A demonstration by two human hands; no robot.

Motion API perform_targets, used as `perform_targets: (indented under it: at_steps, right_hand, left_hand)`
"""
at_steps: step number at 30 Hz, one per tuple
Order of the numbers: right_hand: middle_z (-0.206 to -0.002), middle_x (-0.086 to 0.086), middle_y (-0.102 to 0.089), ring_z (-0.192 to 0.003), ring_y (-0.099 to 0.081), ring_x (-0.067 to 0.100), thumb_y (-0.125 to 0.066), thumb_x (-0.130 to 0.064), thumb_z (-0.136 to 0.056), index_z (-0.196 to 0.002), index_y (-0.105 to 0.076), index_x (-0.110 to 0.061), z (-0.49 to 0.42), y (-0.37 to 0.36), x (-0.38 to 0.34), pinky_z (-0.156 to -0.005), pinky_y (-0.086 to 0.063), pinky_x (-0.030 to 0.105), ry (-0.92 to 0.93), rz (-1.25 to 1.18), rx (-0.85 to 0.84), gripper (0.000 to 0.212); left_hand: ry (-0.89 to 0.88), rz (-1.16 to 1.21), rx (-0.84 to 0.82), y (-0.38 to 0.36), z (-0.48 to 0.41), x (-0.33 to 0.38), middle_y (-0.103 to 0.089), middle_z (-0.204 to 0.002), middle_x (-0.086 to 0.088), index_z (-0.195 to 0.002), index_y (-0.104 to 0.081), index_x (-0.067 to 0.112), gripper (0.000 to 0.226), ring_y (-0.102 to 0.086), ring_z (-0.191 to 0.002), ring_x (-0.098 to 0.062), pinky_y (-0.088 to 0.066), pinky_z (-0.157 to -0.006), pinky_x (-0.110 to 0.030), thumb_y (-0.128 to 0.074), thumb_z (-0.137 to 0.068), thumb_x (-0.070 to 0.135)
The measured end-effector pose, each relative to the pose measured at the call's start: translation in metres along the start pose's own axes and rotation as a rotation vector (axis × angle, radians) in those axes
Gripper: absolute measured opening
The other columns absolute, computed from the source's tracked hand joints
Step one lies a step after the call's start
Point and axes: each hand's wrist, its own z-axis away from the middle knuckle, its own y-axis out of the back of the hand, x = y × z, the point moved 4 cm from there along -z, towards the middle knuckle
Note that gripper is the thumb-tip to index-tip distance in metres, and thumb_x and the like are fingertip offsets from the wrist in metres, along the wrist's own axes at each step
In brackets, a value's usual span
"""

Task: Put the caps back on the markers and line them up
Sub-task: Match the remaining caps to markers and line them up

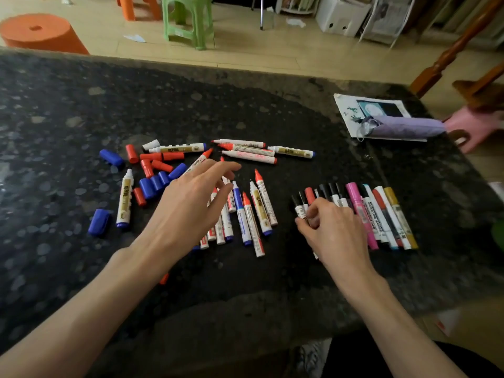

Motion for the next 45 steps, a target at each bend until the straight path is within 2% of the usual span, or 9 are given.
perform_targets:
  at_steps: [9,14,22,26,29,32,35,38,45]
  right_hand:
    - [-0.099,-0.007,-0.068,-0.092,-0.067,0.013,-0.071,-0.045,-0.095,-0.117,-0.061,-0.03,-0.007,-0.005,-0.005,-0.067,-0.047,0.028,0.028,0.07,-0.031,0.029]
    - [-0.1,-0.012,-0.062,-0.088,-0.059,0.005,-0.069,-0.042,-0.097,-0.124,-0.061,-0.035,-0.014,-0.014,-0.027,-0.07,-0.046,0.024,0.088,-0.089,-0.105,0.029]
    - [-0.08,-0.015,-0.06,-0.072,-0.056,0.0,-0.069,-0.051,-0.094,-0.105,-0.065,-0.036,-0.019,-0.024,-0.05,-0.058,-0.037,0.019,0.084,-0.197,-0.17,0.019]
    - [-0.083,-0.012,-0.066,-0.079,-0.058,0.001,-0.069,-0.059,-0.092,-0.103,-0.064,-0.035,-0.021,-0.022,-0.056,-0.075,-0.029,0.019,0.038,-0.191,-0.174,0.027]
    - [-0.08,-0.012,-0.067,-0.077,-0.059,0.002,-0.071,-0.059,-0.09,-0.099,-0.068,-0.032,-0.024,-0.022,-0.06,-0.063,-0.03,0.017,0.007,-0.154,-0.152,0.029]
    - [-0.077,-0.01,-0.068,-0.077,-0.062,0.004,-0.074,-0.054,-0.09,-0.095,-0.074,-0.028,-0.027,-0.023,-0.061,-0.07,-0.033,0.022,-0.034,-0.166,-0.205,0.027]
    - [-0.07,-0.011,-0.068,-0.07,-0.064,0.002,-0.078,-0.05,-0.088,-0.091,-0.076,-0.028,-0.029,-0.019,-0.063,-0.062,-0.033,0.013,-0.06,-0.317,-0.245,0.022]
    - [-0.078,-0.011,-0.075,-0.075,-0.069,0.0,-0.082,-0.048,-0.084,-0.093,-0.081,-0.027,-0.028,-0.015,-0.066,-0.071,-0.052,0.02,-0.089,-0.676,-0.345,0.024]
    - [-0.089,-0.002,-0.077,-0.071,-0.061,0.01,-0.077,-0.045,-0.09,-0.099,-0.084,-0.024,-0.01,-0.015,-0.097,-0.064,-0.044,0.023,0.021,-1.044,-0.741,0.023]
  left_hand:
    - [0.073,-0.045,0.091,0.014,-0.004,-0.02,-0.066,-0.115,0.015,-0.127,-0.067,0.024,0.033,-0.058,-0.086,0.001,-0.044,-0.073,-0.01,-0.056,-0.099,0.01]
    - [0.108,-0.063,0.12,0.023,-0.003,-0.036,-0.07,-0.123,0.006,-0.126,-0.068,0.022,0.034,-0.066,-0.103,-0.012,-0.056,-0.085,-0.034,-0.054,-0.098,0.008]
    - [0.186,-0.085,0.134,0.042,0.008,-0.057,-0.072,-0.112,0.01,-0.122,-0.07,0.025,0.038,-0.062,-0.088,-0.008,-0.051,-0.078,-0.032,-0.054,-0.095,0.004]
    - [0.206,-0.102,0.144,0.05,0.013,-0.065,-0.073,-0.111,0.009,-0.12,-0.071,0.025,0.036,-0.056,-0.081,-0.007,-0.046,-0.074,-0.032,-0.054,-0.095,0.005]
    - [0.199,-0.11,0.148,0.053,0.015,-0.065,-0.073,-0.11,0.01,-0.117,-0.071,0.025,0.034,-0.053,-0.077,-0.007,-0.044,-0.071,-0.031,-0.055,-0.095,0.005]
    - [0.188,-0.117,0.138,0.054,0.016,-0.063,-0.073,-0.11,0.012,-0.116,-0.071,0.026,0.033,-0.056,-0.08,-0.005,-0.044,-0.071,-0.029,-0.056,-0.095,0.005]
    - [0.212,-0.112,0.141,0.056,0.015,-0.065,-0.073,-0.107,0.014,-0.115,-0.072,0.027,0.033,-0.056,-0.075,-0.001,-0.045,-0.073,-0.028,-0.057,-0.095,0.006]
    - [0.287,0.049,0.102,0.051,0.015,-0.062,-0.073,-0.097,0.018,-0.114,-0.073,0.028,0.027,-0.064,-0.081,0.005,-0.05,-0.077,-0.027,-0.059,-0.097,0.012]
    - [0.359,0.485,-0.304,0.019,0.016,-0.034,-0.077,-0.09,0.017,-0.101,-0.074,0.034,0.017,-0.074,-0.086,0.0,-0.06,-0.073,-0.022,-0.058,-0.099,0.038]
